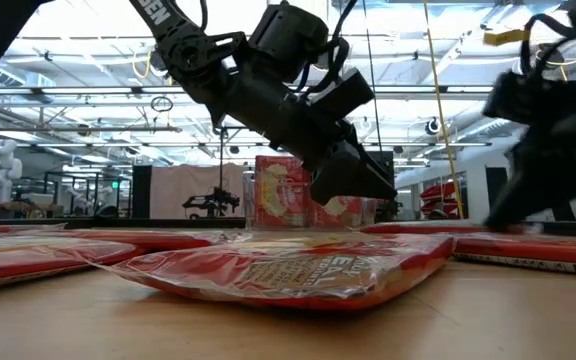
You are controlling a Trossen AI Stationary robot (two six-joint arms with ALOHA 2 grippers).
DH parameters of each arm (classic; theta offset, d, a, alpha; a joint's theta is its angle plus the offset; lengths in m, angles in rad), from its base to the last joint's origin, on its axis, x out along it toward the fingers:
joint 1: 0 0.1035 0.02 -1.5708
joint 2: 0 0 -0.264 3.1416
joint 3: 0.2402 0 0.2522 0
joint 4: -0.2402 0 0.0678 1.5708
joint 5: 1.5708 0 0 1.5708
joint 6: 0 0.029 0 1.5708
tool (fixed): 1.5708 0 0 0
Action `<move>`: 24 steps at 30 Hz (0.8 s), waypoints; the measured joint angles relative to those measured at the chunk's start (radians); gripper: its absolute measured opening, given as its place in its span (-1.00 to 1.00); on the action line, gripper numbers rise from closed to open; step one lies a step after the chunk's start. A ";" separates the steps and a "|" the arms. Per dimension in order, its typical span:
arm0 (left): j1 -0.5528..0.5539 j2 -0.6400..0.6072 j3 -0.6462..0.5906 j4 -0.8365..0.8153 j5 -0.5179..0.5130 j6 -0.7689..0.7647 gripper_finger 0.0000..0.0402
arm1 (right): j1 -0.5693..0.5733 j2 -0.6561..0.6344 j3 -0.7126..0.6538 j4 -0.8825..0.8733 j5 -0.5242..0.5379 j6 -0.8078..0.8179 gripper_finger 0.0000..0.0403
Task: Sort popcorn bags into baskets
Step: Put the red popcorn bag into the transparent bin
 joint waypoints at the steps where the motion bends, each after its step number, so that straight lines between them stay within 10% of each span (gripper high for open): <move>1: 0.000 0.000 0.000 0.000 -0.004 -0.003 0.14 | -0.005 0.000 0.000 0.034 0.002 -0.025 -0.99; 18: -0.016 0.000 0.000 -0.095 -0.017 -0.024 0.14 | -0.015 -0.022 0.003 0.234 -0.017 -0.213 -1.00; 24: -0.088 -0.135 0.001 -0.279 -0.280 -0.004 0.14 | -0.021 -0.022 0.003 0.234 -0.018 -0.189 -1.00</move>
